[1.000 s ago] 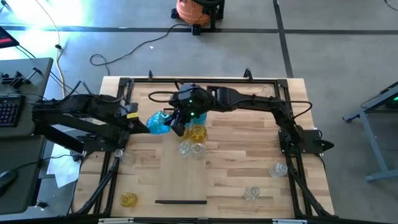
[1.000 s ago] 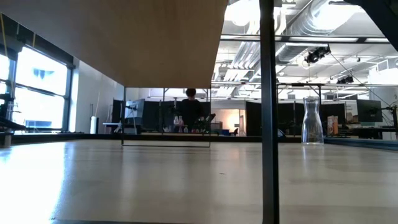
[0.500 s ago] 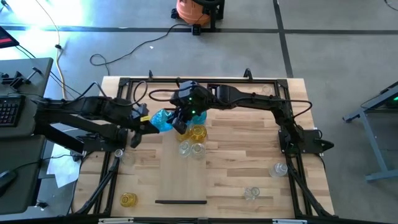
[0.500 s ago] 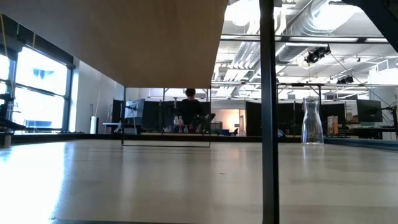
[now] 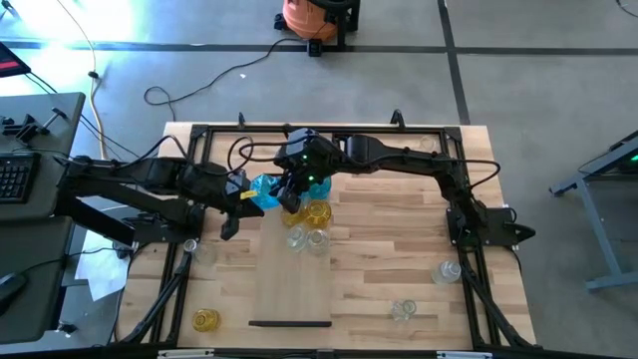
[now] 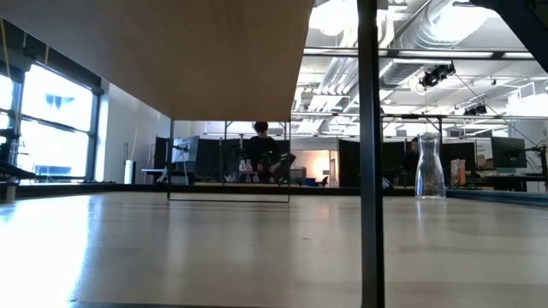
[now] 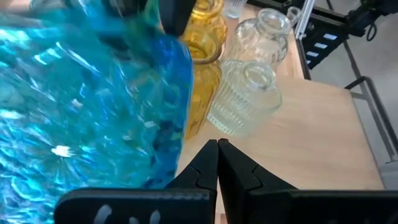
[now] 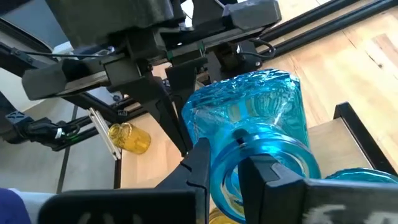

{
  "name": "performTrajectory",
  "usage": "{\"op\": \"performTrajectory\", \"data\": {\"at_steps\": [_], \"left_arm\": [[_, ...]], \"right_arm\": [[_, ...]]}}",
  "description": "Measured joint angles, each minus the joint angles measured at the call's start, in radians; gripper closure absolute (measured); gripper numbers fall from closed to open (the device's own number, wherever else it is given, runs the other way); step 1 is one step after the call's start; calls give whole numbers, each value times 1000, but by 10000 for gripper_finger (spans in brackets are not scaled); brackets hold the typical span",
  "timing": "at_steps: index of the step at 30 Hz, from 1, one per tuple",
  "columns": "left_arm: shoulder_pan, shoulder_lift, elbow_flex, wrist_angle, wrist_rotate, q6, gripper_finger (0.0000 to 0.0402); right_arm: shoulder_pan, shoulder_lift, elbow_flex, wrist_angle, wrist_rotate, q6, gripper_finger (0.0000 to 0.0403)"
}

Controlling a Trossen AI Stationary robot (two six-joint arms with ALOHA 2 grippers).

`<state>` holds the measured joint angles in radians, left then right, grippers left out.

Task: Sort vases onto shelf
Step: Put the blue vase on the shelf to align with the other blue vases

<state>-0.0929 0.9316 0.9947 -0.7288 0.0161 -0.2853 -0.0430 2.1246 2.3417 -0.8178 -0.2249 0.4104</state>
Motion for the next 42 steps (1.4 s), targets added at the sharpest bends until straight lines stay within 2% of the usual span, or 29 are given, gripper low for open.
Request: {"op": "performTrajectory", "data": {"at_steps": [7,11,19,25,42], "left_arm": [[0,7,0,-3,-2,1,401],[1,3,0,-6,2,0,401],[1,-108,-1,-92,-7,-28,401],[1,-173,-1,-147,-64,-36,401],[3,-106,0,-170,-172,9,401]], "right_arm": [[0,0,0,-5,6,8,367],[1,0,0,-16,6,7,374],[4,0,0,-53,-4,0,373],[3,0,0,-55,3,0,374],[-11,0,-2,-45,-6,-2,375]]}}
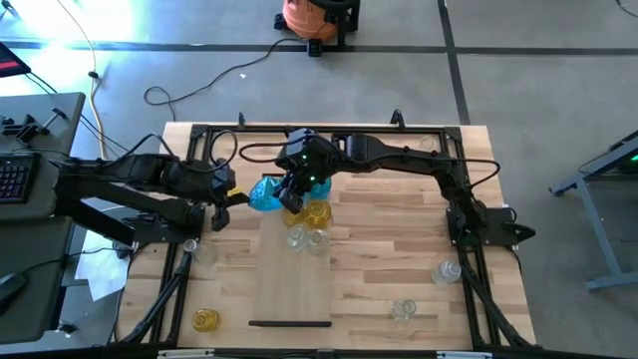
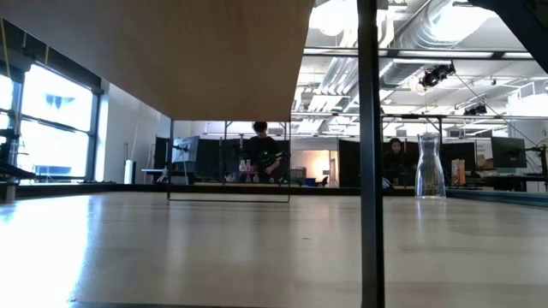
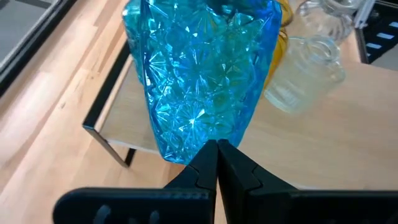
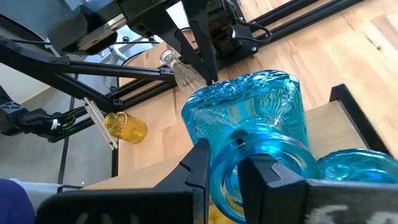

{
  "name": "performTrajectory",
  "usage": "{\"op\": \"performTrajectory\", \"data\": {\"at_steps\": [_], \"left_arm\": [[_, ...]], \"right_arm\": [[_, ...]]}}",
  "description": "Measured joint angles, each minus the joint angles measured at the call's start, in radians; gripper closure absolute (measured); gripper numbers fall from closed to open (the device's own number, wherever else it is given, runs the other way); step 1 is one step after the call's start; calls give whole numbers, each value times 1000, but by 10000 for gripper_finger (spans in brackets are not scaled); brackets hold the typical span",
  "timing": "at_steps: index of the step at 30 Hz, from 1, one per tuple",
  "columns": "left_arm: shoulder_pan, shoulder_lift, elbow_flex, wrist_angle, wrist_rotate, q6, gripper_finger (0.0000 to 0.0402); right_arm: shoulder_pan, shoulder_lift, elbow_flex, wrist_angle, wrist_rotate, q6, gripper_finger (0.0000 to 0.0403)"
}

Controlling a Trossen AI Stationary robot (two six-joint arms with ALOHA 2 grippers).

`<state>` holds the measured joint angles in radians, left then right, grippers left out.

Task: Sort vases onto shelf
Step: Put the blue vase on the shelf to align with the other blue vases

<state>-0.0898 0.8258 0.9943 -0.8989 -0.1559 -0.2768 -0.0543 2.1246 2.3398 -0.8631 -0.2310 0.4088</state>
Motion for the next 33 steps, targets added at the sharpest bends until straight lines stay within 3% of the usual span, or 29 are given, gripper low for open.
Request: {"op": "performTrajectory", "data": {"at_steps": [33], "left_arm": [[35,65,0,28,13,-35,401]], "right_arm": [[-24,1,0,-16,-24,-24,368]]}}
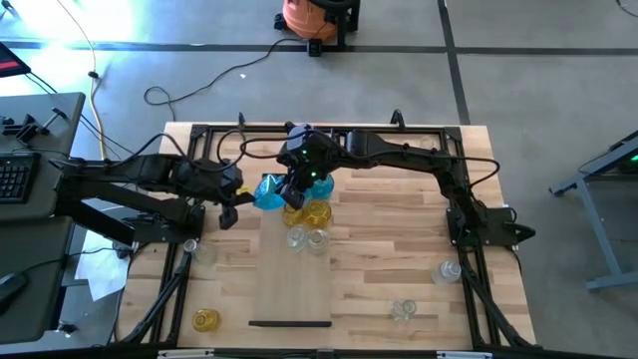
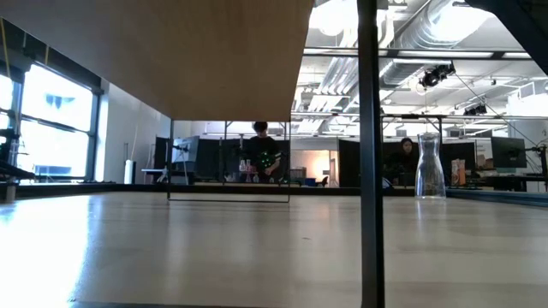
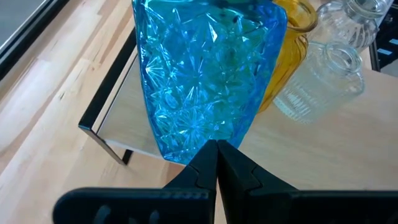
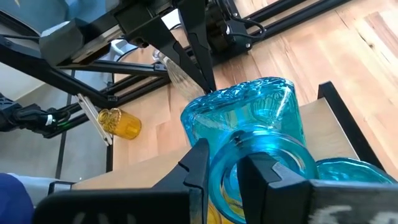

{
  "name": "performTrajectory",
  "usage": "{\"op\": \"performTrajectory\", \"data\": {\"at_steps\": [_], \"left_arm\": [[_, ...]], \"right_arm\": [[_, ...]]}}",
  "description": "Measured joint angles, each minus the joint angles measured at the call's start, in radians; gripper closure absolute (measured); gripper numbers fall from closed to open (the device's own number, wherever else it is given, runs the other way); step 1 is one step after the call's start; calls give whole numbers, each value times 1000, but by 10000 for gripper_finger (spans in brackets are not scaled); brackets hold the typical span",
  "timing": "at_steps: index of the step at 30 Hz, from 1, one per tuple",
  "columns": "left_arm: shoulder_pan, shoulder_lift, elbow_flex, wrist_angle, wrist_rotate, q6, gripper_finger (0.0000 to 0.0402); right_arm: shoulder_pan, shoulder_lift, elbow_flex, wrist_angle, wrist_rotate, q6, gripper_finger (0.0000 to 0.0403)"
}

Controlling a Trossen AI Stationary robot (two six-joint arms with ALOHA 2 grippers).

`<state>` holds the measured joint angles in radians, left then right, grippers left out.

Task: Sort vases onto shelf
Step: Put the blue vase on the shelf to align with the other blue vases

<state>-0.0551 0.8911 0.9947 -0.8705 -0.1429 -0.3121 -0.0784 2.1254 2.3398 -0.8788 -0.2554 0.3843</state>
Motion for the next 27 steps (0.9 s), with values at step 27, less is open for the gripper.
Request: {"op": "performTrajectory", "data": {"at_steps": [27], "left_arm": [[0,-19,-1,-27,31,-24,401]], "right_arm": [[2,16,2,83,-60,-11,338]]}}
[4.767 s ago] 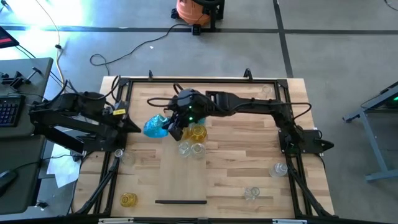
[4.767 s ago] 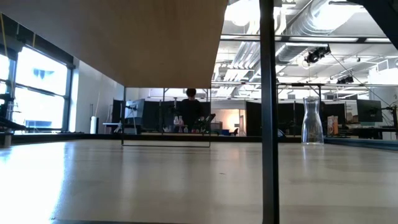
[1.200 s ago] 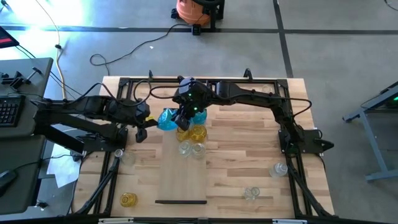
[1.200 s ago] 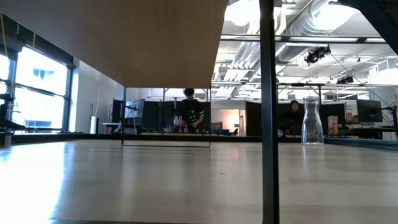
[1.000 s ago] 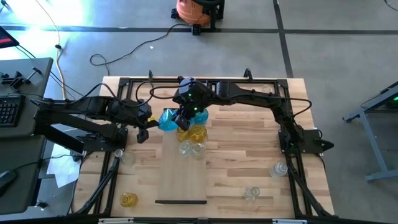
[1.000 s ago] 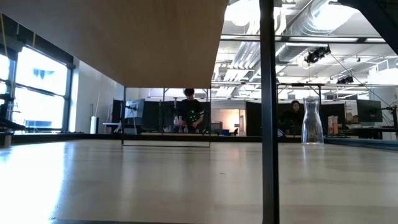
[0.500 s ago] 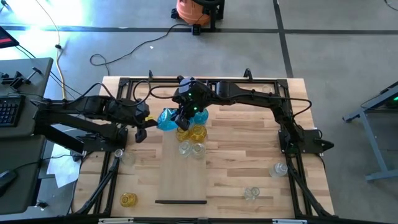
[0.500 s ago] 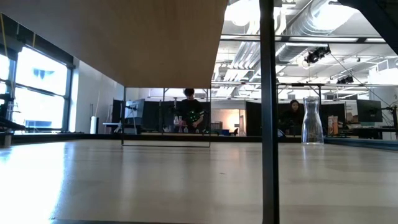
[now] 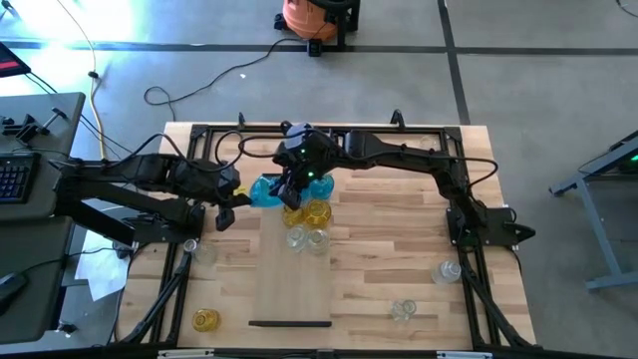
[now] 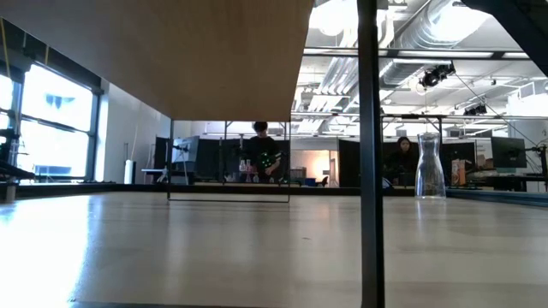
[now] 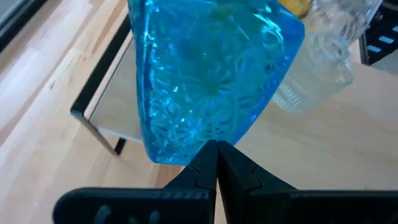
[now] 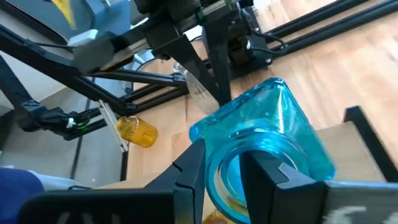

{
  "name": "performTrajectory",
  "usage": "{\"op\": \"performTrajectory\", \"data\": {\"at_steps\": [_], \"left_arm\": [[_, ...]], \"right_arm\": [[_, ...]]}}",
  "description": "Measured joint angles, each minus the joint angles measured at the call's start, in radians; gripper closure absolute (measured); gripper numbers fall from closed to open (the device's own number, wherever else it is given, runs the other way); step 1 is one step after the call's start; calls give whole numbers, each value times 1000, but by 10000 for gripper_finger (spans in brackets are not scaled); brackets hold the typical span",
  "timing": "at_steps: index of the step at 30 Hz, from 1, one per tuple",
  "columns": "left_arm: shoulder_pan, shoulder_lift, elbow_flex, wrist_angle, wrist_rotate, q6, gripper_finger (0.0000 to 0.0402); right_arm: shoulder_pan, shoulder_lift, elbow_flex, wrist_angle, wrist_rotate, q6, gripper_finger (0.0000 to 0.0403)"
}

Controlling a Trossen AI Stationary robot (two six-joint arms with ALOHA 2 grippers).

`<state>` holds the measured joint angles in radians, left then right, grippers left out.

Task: Sort vases onto shelf
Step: Put the blue vase on the shelf to align with the other blue vases

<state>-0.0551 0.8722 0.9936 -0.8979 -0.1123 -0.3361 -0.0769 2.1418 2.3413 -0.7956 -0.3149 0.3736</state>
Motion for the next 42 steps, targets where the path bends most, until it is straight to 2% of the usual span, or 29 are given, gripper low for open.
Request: {"op": "performTrajectory", "data": {"at_steps": [4,21,27,30,36,42], "left_arm": [[0,1,-1,-26,3,-2,401],[0,0,-3,-27,24,5,401],[0,-7,-106,105,90,-10,401],[2,-1,-152,187,91,-25,401],[1,-43,-153,187,68,-27,401],[1,-78,-153,193,70,-12,401]], "right_arm": [[0,18,0,23,-40,21,333],[5,27,0,40,-41,46,332],[9,28,0,32,-45,71,332],[12,28,2,99,-49,70,332],[21,28,3,174,-60,98,332],[17,28,2,164,-54,106,332]]}}
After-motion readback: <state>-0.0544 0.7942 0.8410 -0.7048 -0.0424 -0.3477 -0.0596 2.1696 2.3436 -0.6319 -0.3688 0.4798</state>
